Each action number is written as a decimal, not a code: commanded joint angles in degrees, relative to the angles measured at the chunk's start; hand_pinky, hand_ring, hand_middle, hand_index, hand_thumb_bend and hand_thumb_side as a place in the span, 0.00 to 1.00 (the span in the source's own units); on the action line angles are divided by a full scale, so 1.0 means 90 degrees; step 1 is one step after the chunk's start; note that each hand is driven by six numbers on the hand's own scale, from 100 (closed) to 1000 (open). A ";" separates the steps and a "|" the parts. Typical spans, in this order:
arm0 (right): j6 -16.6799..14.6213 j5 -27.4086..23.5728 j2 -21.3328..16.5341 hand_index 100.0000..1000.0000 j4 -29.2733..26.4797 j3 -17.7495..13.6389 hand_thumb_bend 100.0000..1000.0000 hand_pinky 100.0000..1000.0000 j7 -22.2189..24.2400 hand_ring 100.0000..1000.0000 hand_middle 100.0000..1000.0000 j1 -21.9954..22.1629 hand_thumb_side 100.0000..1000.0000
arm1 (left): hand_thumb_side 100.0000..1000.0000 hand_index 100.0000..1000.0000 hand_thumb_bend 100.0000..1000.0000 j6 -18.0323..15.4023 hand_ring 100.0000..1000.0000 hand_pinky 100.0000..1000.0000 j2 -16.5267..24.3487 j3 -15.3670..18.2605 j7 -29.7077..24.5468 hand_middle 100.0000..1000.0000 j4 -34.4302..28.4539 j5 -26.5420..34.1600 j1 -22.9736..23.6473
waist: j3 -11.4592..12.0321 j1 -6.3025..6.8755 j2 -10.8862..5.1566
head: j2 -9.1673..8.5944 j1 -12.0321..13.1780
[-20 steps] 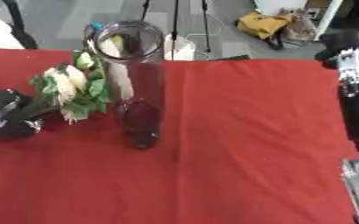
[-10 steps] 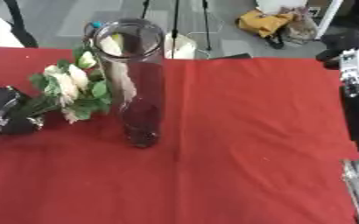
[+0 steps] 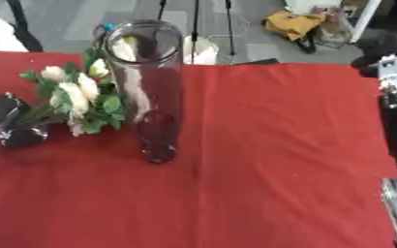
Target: Arrange flowers into the vase.
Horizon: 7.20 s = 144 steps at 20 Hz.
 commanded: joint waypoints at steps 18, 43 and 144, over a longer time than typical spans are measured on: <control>0.0020 -0.0073 -0.0065 0.69 -0.0120 -0.0062 0.00 0.65 0.0004 0.77 0.46 0.0017 1.00 | 0.58 0.00 0.15 0.0176 0.00 0.00 0.0241 0.0187 0.0273 0.00 -0.0443 0.0716 -0.0091 | 0.0019 0.0021 -0.0184 | -0.0012 -0.0004; 0.0029 -0.0101 -0.0054 0.69 -0.0120 -0.0106 0.00 0.65 -0.0027 0.77 0.46 0.0094 1.00 | 0.56 0.00 0.00 0.1112 0.00 0.00 0.0428 0.1009 0.1757 0.00 -0.2048 0.2485 -0.0365 | 0.0065 -0.0003 -0.0263 | 0.0048 -0.0050; -0.0048 -0.0254 0.0030 0.70 -0.0120 0.0155 0.00 0.65 0.0260 0.77 0.46 0.0116 1.00 | 0.72 0.00 0.12 -0.0405 0.00 0.00 -0.1062 0.0444 0.5925 0.00 -0.2738 0.9679 -0.2780 | -0.0715 0.0387 -0.0575 | 0.0210 0.0337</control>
